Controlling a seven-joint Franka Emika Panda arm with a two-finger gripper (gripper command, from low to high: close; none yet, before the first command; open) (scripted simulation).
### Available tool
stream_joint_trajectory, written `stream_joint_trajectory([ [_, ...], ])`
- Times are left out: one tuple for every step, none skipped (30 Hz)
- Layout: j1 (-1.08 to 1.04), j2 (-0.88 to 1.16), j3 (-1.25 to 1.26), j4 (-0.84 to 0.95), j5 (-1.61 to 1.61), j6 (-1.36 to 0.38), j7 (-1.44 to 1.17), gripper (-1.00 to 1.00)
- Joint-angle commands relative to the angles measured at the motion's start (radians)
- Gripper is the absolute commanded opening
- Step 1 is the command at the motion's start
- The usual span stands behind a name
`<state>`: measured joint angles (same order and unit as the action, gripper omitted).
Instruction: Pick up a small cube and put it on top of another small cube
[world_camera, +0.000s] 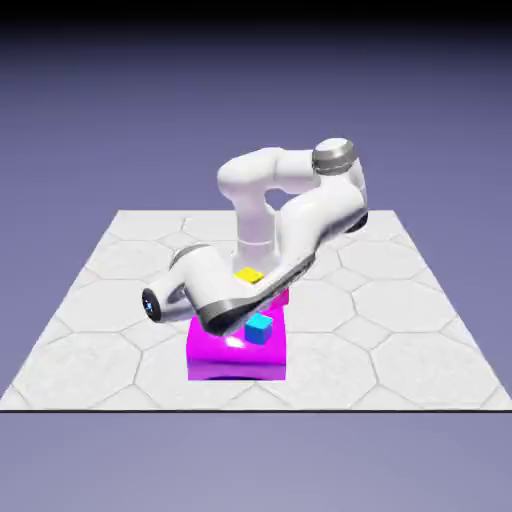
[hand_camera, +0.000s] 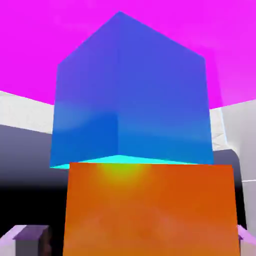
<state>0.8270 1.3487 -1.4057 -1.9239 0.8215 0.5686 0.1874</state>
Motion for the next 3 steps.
stream_joint_trajectory([
  [-0.029,-0.007,-0.005,0.036,-0.012,-0.011,0.004,1.0],
  [-0.058,-0.014,-0.01,0.072,-0.023,-0.022,0.008,1.0],
  [-0.08,-0.019,-0.013,0.099,-0.032,-0.031,0.01,1.0],
])
